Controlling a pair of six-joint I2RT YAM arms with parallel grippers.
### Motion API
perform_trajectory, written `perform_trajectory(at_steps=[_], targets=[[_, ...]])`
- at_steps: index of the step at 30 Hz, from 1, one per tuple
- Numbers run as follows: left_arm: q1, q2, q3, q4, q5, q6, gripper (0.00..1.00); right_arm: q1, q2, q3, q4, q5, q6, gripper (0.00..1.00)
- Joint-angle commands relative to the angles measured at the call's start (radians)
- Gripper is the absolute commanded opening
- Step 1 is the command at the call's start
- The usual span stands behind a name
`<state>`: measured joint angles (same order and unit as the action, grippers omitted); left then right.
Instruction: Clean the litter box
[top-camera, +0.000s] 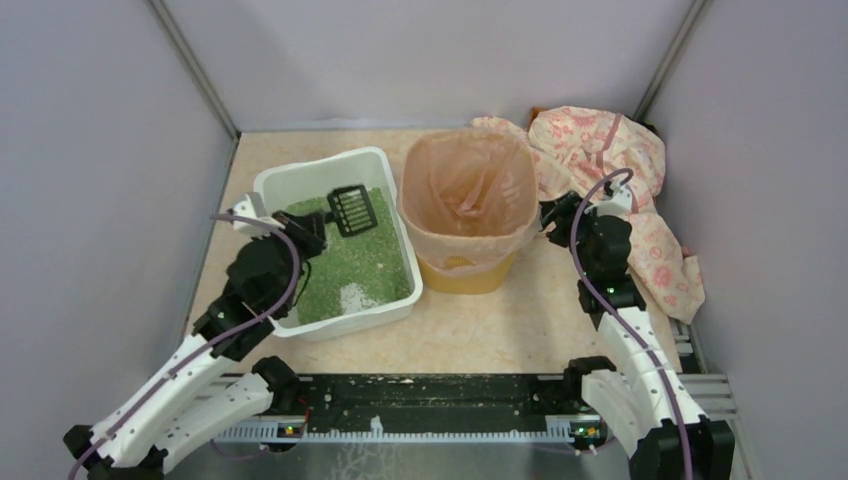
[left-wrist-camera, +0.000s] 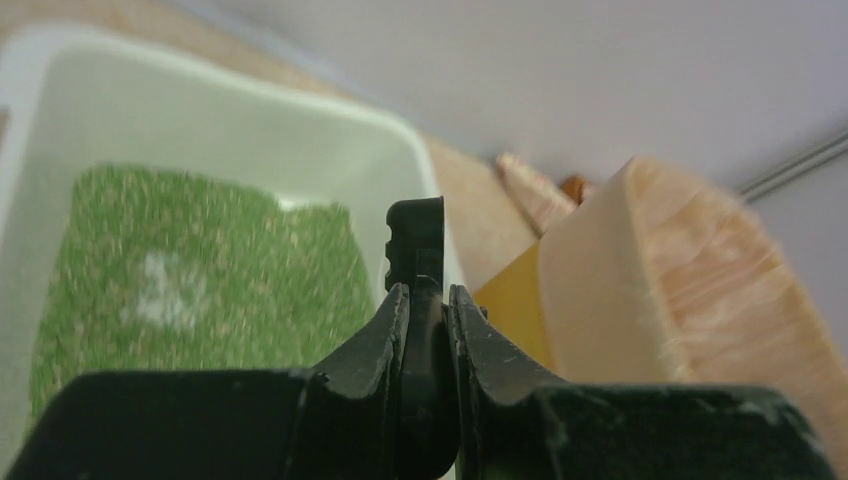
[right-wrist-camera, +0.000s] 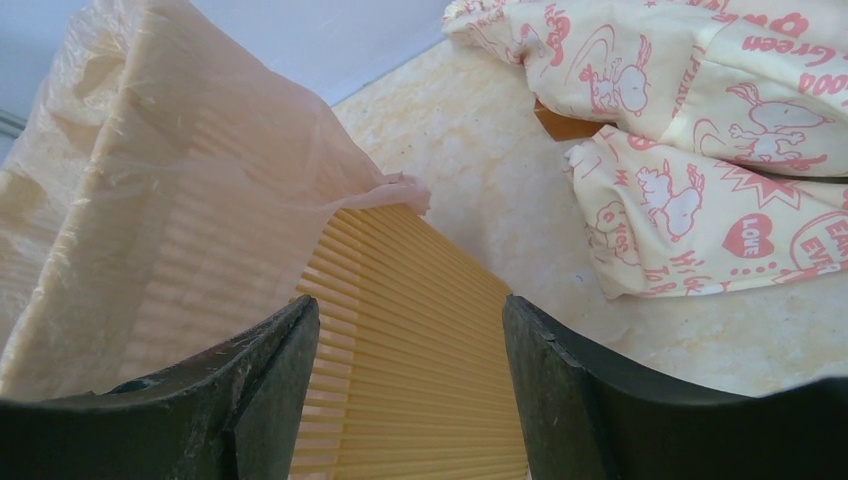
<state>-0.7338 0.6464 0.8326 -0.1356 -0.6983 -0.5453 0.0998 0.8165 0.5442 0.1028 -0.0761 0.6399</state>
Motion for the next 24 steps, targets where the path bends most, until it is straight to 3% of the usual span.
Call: perform_trajectory(at_steps=[1,5,9,11,12,14,16,20,22,24], targets=[[0.018,-0.002,-0.164,-0.062,0.044,-0.258,0.00,-0.006,-0.045,0.021,0.028,-0.010,0.008,0.68],[0.100,-0.023,-0.299,-0.027,0.112,-0.339,0.00,-0.006,-0.072,0.019,-0.009,-0.012,-0.005,0.68],[0.380,-0.015,-0.461,0.116,0.510,-0.386,0.00,-0.001,-0.085,0.014,-0.032,-0.016,-0.013,0.68],[0.466,-0.020,-0.542,0.216,0.683,-0.420,0.01,0.004,-0.090,0.010,-0.032,-0.023,-0.013,0.68],[0.473,-0.030,-0.573,0.240,0.692,-0.425,0.08,0.006,-0.094,0.010,-0.033,-0.026,-0.011,0.68],[0.475,-0.056,-0.586,0.242,0.723,-0.433,0.36,0.005,-0.098,0.011,-0.039,-0.025,-0.012,0.68],[0.475,-0.074,-0.569,0.214,0.727,-0.438,0.49,0.007,-0.099,0.010,-0.040,-0.026,-0.013,0.68],[0.475,-0.082,-0.529,0.210,0.790,-0.409,0.91,0.007,-0.101,-0.001,-0.030,-0.035,-0.008,0.68],[0.475,-0.086,-0.509,0.210,0.833,-0.401,0.98,0.007,-0.104,-0.007,-0.029,-0.038,-0.006,0.68],[0.475,-0.091,-0.482,0.196,0.860,-0.400,0.99,0.011,-0.110,-0.015,-0.032,-0.036,-0.009,0.68]])
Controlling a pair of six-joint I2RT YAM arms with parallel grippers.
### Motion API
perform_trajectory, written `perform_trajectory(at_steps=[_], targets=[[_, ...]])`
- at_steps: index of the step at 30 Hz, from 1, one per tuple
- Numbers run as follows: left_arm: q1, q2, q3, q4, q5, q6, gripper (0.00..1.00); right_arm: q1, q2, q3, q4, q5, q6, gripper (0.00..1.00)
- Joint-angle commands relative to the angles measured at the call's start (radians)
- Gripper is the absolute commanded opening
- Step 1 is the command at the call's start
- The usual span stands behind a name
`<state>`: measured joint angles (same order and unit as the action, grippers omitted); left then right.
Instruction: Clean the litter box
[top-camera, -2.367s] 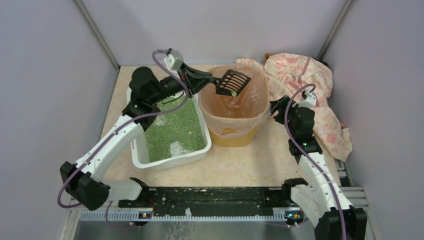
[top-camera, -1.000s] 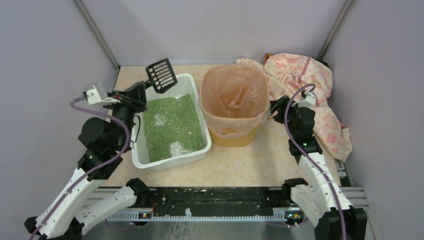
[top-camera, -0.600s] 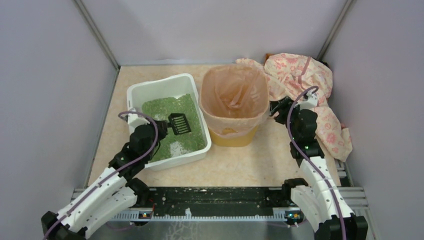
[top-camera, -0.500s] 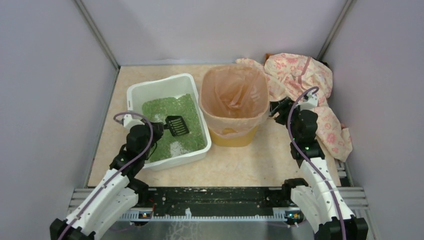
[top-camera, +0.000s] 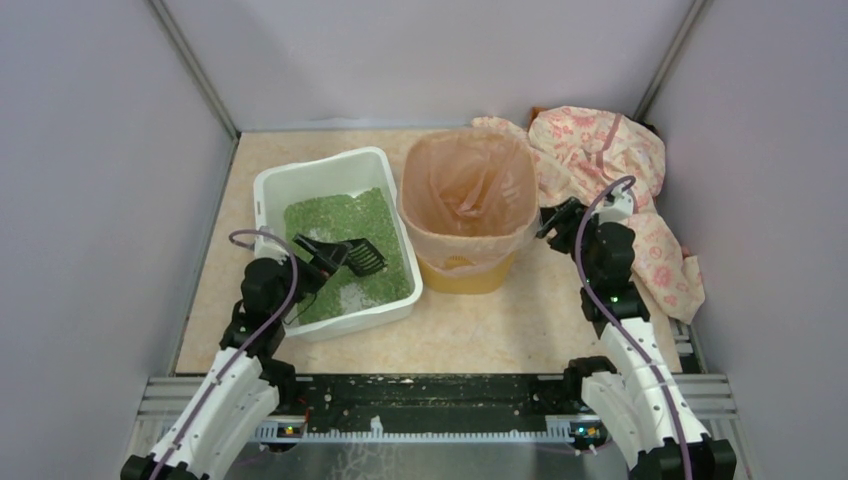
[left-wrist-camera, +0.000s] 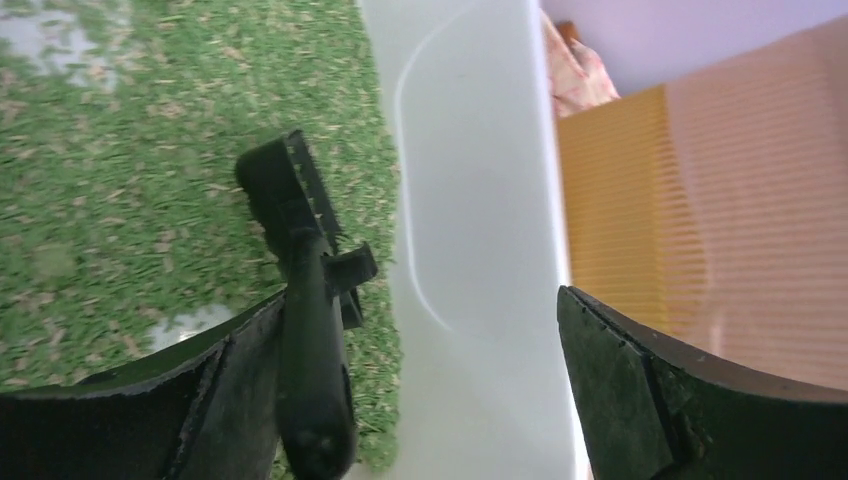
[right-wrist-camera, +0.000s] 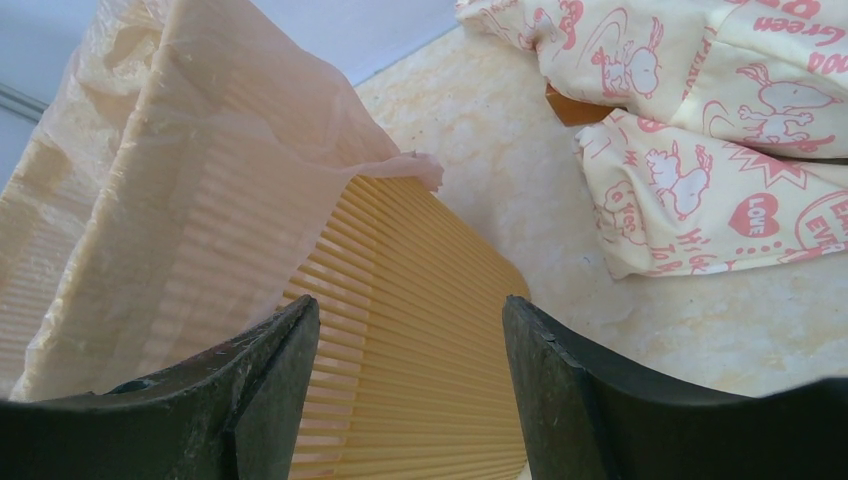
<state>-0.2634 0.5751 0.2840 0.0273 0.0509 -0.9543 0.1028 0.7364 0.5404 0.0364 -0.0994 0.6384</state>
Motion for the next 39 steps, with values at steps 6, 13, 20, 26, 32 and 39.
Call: perform_trajectory(at_steps=[6,13,20,26,32,39], targets=[[0.004,-0.014,0.208,-0.125,0.133,0.064,0.98,0.017,-0.040,-0.027,0.045,-0.010,-0.003,0.68],[0.004,-0.019,0.476,-0.585,-0.149,0.129,0.98,0.020,-0.029,-0.034,0.062,-0.007,-0.004,0.68],[0.004,0.050,0.632,-0.810,-0.214,0.199,0.98,0.021,-0.011,-0.053,0.101,-0.020,0.015,0.68],[0.004,-0.038,0.536,-0.711,-0.171,0.182,0.98,0.021,-0.010,-0.051,0.095,-0.017,0.007,0.68],[0.004,-0.014,0.511,-0.711,-0.143,0.168,0.98,0.020,-0.010,-0.056,0.099,-0.015,0.005,0.68],[0.004,-0.017,0.502,-0.699,-0.138,0.179,0.98,0.021,-0.006,-0.060,0.100,-0.004,-0.002,0.68]])
